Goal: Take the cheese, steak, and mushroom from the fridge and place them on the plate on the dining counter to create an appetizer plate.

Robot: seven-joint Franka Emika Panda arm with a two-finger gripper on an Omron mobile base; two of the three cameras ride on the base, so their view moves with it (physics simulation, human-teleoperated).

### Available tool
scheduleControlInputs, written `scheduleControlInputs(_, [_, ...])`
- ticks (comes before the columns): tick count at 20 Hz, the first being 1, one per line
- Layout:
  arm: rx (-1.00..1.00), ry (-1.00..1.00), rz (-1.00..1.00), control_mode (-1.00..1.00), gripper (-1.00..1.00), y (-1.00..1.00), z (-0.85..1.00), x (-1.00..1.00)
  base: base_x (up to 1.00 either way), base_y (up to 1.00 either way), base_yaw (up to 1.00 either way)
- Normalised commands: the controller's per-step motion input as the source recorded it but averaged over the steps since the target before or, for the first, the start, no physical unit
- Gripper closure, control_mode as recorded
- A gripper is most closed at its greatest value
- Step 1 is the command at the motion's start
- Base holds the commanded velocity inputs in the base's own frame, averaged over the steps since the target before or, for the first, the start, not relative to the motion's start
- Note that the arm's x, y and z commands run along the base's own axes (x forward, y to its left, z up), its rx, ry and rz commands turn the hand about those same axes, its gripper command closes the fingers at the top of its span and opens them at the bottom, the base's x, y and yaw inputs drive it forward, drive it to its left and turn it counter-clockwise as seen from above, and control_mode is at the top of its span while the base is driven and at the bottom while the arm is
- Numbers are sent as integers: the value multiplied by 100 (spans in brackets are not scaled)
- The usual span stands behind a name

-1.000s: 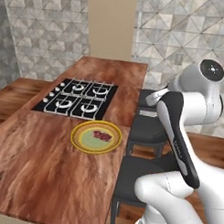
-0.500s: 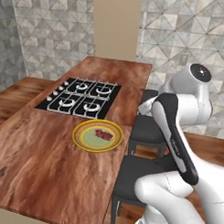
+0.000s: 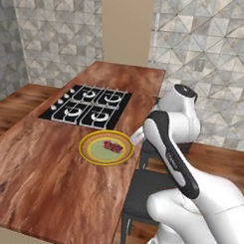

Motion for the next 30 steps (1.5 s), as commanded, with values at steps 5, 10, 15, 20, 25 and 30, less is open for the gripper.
scheduleControlInputs(5, [-5,18,2,-100,100,73,-71,44,0,0,0])
scheduleControlInputs(10, [-3,20,2,-100,100,55,-55,59,0,0,0])
scheduleControlInputs(15, [-1,16,1,-100,100,40,-53,62,0,0,0])
scheduleControlInputs(20, [0,7,0,-100,100,17,-44,68,0,0,0])
scheduleControlInputs(25, [0,0,0,-100,100,1,-35,80,0,0,0])
scheduleControlInputs(30, [-3,3,0,-100,100,7,-54,62,0,0,0])
